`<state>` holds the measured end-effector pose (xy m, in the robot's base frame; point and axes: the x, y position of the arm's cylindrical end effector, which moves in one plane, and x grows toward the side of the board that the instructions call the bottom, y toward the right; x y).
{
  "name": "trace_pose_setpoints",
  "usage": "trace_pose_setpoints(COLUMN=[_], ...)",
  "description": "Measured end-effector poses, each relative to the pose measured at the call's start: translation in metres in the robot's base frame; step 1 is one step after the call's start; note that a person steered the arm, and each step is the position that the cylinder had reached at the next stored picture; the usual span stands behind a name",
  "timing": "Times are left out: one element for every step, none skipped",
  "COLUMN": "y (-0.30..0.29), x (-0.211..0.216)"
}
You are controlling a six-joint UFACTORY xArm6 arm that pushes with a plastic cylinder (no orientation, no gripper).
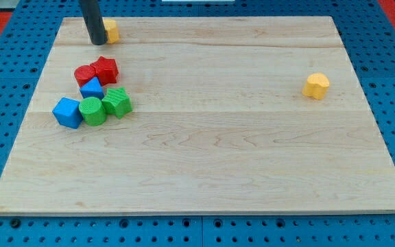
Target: Move your arm towards the red circle
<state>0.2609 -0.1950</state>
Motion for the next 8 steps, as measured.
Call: trace_pose_setpoints(y=[0.0,-0.006,-0.009,-0.032,-0.042,-0.046,-0.046,-0.046], x=[0.0,0.0,0.025,0.053,0.064,0.064,0.065,0.068])
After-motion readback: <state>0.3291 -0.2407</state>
